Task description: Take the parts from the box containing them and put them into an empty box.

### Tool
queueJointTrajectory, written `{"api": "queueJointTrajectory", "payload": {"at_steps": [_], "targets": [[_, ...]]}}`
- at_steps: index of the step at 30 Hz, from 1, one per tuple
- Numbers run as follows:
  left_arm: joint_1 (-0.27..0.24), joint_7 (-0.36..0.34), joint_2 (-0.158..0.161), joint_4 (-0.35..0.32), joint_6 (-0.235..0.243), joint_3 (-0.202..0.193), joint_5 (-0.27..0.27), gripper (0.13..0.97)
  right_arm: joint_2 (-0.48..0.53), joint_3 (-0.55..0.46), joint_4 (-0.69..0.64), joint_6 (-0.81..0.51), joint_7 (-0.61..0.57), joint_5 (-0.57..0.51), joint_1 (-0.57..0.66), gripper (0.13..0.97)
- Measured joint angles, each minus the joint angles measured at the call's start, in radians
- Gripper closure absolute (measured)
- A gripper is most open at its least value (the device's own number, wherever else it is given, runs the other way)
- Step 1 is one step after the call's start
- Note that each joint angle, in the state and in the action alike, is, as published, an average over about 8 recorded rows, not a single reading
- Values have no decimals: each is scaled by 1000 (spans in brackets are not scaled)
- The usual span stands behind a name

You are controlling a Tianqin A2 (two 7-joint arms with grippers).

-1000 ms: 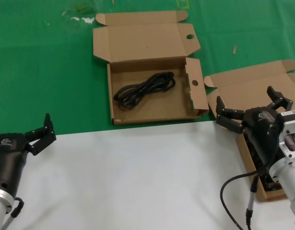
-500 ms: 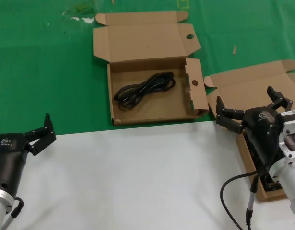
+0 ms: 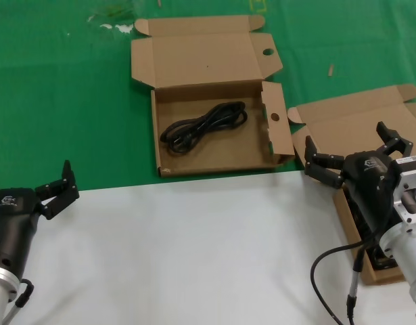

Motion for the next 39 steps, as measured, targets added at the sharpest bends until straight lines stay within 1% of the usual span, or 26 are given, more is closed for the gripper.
{"api": "queueJointTrajectory", "payload": {"at_steps": [39], "targets": [[0, 0, 0, 0, 0, 0, 0, 132, 0, 0, 0, 0, 0, 0, 0, 129]]}}
